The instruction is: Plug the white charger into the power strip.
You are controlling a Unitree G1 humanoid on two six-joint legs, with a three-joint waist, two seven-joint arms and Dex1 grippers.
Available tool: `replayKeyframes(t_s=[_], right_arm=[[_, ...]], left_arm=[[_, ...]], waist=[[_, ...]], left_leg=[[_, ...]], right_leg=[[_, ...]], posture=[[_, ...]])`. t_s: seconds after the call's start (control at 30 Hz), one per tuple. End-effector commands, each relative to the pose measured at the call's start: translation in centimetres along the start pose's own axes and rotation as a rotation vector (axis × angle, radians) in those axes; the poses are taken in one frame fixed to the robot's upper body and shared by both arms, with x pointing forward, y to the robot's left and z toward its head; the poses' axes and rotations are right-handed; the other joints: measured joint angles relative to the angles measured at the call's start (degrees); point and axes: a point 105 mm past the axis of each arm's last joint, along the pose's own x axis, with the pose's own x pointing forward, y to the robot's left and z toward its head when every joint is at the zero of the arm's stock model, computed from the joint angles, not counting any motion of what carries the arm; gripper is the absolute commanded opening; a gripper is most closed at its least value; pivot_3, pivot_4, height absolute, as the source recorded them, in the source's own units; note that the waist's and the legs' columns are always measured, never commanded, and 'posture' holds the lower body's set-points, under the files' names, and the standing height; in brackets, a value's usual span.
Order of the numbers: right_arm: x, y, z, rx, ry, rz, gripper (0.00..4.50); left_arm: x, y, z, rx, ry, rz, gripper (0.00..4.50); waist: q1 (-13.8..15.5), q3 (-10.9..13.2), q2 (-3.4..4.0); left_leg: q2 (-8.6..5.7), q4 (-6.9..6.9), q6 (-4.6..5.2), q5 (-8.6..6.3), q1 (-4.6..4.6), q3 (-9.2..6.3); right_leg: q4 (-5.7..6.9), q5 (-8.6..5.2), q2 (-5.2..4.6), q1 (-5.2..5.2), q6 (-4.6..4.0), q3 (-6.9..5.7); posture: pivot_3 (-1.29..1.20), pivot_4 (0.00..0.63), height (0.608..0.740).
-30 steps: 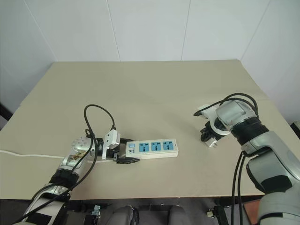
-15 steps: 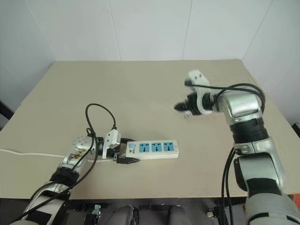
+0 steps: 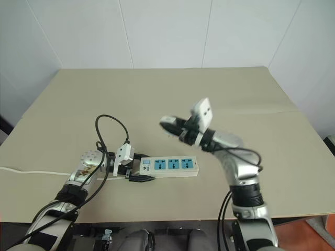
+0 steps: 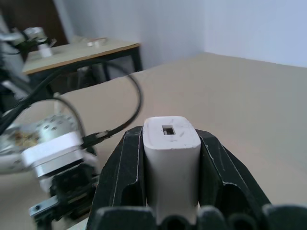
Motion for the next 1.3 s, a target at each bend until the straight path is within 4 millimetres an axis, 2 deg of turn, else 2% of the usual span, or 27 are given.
replayKeyframes(t_s=[0.03,0.17,0.4,0.7,1.1,1.3], right_arm=[[0.5,1.8,-0.3,-0.078,-0.038,0.108,1.11],[0.4,3.0,-2.0,-0.116,0.007,0.200,1.11],[0.5,2.7,-3.5,-0.142,0.048,0.241,1.11],[0.7,1.4,-3.8,-0.157,0.047,0.238,1.11],[0.9,1.7,-3.8,-0.148,0.036,0.259,1.11],[0.9,1.9,-5.2,-0.132,0.074,0.266,1.11]], left_arm=[[0.0,-0.1,-0.4,-0.002,0.034,-0.020,3.32],[0.0,-0.3,-0.5,-0.001,0.040,-0.029,3.32],[-0.1,-0.5,-0.6,0.000,0.041,-0.042,3.32],[0.1,-0.7,-0.5,-0.002,0.033,-0.046,3.32],[0.0,-1.0,-0.7,-0.007,0.032,-0.042,3.32],[-0.1,-1.0,-0.7,-0.007,0.033,-0.040,3.32]], waist=[[0.0,0.0,0.00],[0.1,0.0,0.00],[0.0,0.0,0.00],[0.1,0.0,0.00],[0.1,0.0,0.00],[0.1,0.0,0.00]], left_leg=[[0.00,0.01,-0.01,0.01,0.00,0.00],[0.00,0.01,-0.02,0.01,0.08,-0.01],[0.02,0.01,-0.02,0.01,0.11,0.00],[0.03,0.00,-0.02,0.01,0.12,0.00],[0.03,-0.01,-0.02,0.01,0.12,-0.01],[0.03,-0.01,-0.02,0.01,0.12,-0.01]], right_leg=[[0.00,0.00,0.00,0.01,0.00,0.00],[-0.01,0.00,0.00,0.07,0.00,-0.01],[0.00,0.00,0.03,0.07,0.00,0.00],[0.01,0.00,0.03,0.07,0.00,0.00],[0.02,0.00,0.02,0.06,0.00,0.00],[0.02,0.00,0.03,0.06,0.00,0.00]], posture=[[0.00,0.150,0.740],[0.00,0.150,0.740],[0.00,0.150,0.740],[0.00,0.150,0.740],[0.00,0.150,0.740],[0.00,0.150,0.740]])
